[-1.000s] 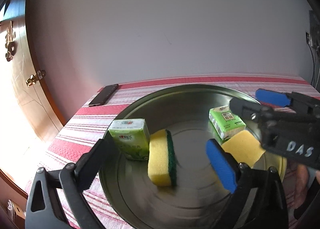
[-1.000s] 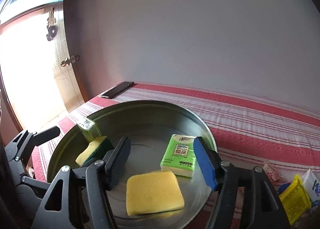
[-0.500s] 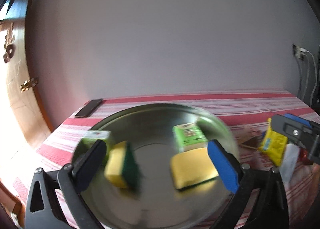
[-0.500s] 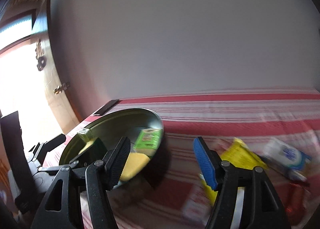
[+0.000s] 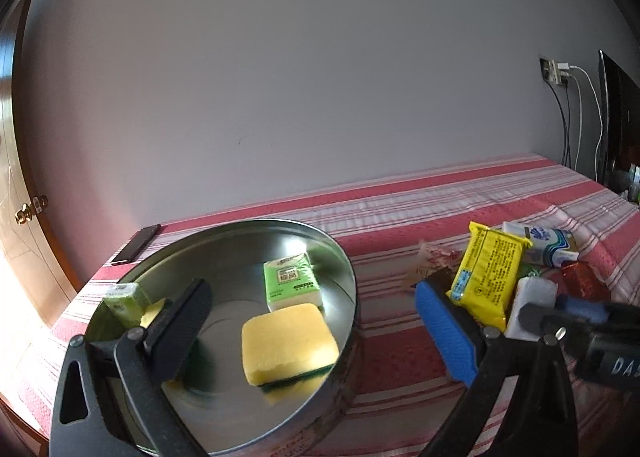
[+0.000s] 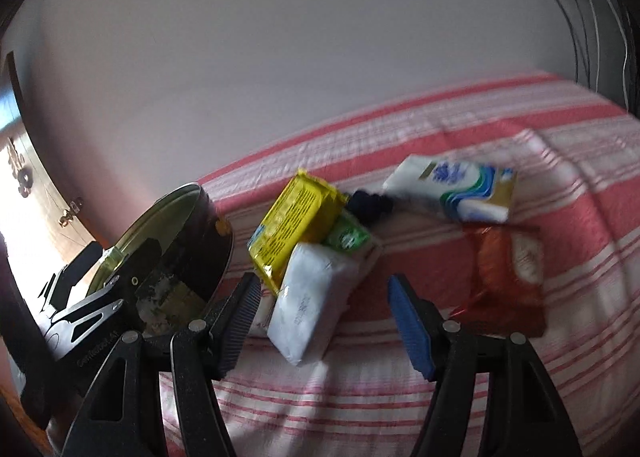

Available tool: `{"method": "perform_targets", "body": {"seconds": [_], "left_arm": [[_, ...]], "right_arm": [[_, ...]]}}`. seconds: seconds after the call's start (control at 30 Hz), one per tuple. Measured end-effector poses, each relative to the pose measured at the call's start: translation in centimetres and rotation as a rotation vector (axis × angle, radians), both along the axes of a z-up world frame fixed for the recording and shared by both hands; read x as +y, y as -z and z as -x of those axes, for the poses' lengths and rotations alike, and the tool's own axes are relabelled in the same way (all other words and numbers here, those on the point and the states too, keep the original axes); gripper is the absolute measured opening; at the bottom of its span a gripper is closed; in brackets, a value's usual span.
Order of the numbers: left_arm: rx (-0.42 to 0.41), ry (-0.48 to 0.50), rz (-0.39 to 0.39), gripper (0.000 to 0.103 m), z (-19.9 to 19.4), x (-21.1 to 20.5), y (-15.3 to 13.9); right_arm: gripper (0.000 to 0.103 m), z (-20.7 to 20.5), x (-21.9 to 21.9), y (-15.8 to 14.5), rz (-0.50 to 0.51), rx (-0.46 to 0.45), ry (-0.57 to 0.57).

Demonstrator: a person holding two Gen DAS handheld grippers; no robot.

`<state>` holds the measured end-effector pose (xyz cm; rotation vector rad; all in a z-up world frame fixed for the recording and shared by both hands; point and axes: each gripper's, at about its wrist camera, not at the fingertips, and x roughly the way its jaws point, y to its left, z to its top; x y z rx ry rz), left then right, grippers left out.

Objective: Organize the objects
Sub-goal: 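Move both tools back toward the remaining items on the cloth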

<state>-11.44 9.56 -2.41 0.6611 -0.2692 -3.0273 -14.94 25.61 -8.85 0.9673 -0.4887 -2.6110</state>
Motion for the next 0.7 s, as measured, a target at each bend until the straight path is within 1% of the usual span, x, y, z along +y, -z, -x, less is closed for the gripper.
{"method": "perform_targets", "body": {"seconds": [0.13, 0.2, 0.23, 0.3, 0.43, 0.5, 0.7], "left_arm": [[-0.011, -0.012, -0.016, 0.103, 0.5, -0.6, 0.1], [-0.017, -0.012, -0.02, 0.103, 0.6, -0.6, 0.2], [-0.018, -0.014, -0.021, 0.103, 0.6, -0.6, 0.3], [-0.019, -0.009, -0.021, 0.103, 0.5, -0.5, 0.4], [-0.017, -0.002, -0.012, 0.103, 0.5, -0.2, 0.4], [-0.017, -0.004, -0.013, 0.103, 0.5, -0.2, 0.4], [-0.028, -0.009, -0.024, 0.103, 0.6, -0.5, 0.5]], "right_arm": [[0.068, 0.7, -0.7, 0.6, -0.001, -0.016, -0.017], [0.059, 0.9, -1.1, 0.6, -0.024, -0.022, -0.011], [0.058, 1.1, -1.2, 0.6, -0.033, -0.024, -0.009], [0.047, 1.1, -1.5, 0.7, -0.053, -0.02, -0.014], [0.045, 1.2, -2.2, 0.4, -0.081, -0.008, -0.025], [0.044, 1.2, -1.8, 0.8, -0.083, -0.004, -0.029], [0.044, 1.3, -1.8, 0.8, -0.079, 0.0, -0.034]]}}
